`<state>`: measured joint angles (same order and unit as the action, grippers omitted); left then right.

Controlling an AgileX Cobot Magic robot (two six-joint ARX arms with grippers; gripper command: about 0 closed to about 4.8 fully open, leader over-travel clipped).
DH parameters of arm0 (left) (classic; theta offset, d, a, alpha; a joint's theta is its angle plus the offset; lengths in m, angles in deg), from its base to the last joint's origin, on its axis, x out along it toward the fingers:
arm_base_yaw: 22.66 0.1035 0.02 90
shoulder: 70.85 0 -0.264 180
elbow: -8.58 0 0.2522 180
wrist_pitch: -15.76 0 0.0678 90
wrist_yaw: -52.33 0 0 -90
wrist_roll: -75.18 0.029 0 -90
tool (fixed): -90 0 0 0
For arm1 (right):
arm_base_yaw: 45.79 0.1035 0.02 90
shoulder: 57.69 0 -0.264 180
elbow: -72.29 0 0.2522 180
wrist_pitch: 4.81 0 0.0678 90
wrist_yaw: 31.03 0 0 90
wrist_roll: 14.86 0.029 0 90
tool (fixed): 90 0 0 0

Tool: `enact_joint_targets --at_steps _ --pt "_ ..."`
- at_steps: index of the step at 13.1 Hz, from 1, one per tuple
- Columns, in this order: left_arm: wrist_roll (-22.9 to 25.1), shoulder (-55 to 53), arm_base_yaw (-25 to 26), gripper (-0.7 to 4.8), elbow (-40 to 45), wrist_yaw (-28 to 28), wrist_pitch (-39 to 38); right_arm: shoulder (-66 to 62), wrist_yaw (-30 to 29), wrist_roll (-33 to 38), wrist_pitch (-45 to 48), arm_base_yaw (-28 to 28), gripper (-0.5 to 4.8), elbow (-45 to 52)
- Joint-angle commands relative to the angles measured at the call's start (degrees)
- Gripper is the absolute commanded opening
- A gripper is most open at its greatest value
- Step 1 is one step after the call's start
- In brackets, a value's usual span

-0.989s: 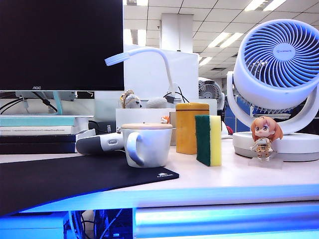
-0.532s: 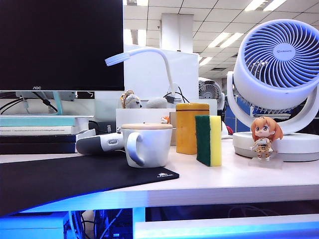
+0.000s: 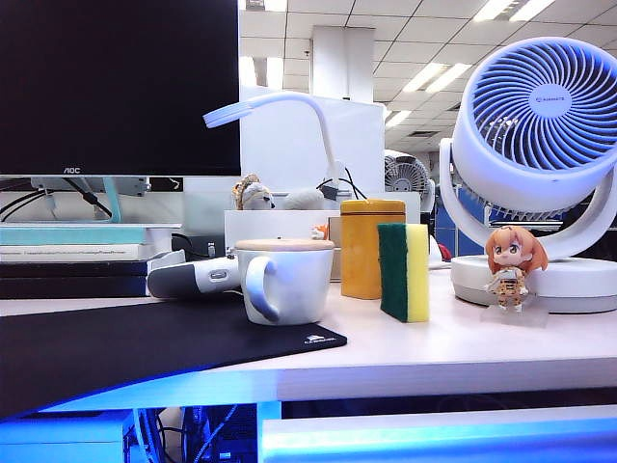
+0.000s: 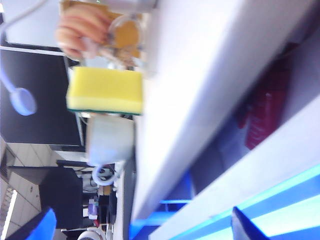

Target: Open the drawer, place the cleaning sponge inside, then close the drawer.

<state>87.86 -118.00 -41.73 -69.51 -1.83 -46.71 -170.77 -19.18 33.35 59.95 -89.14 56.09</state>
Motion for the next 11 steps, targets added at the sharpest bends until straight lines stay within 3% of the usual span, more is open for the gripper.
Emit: enact_joint_targets --at_steps 1,3,6,11 --pt "0.42 0.33 -0.02 -0.05 -0.20 0.39 0.24 0.94 3.34 3.67 1.64 -0.02 4.79 0.02" --pt "0.42 0.44 -0.02 -0.05 -0.20 0.39 -0.26 0.90 4.44 3.67 -0.55 -0.02 4.79 -2.25" --pt "0.44 0.44 -0.02 -0.05 -0.20 0.39 -0.48 0.90 -1.01 2.38 -4.98 -0.02 4.79 -4.98" --pt "0.46 0.42 -0.02 -0.05 -0.20 0.37 -0.35 0.90 -3.61 -0.94 -6.69 -0.02 4.79 -4.35"
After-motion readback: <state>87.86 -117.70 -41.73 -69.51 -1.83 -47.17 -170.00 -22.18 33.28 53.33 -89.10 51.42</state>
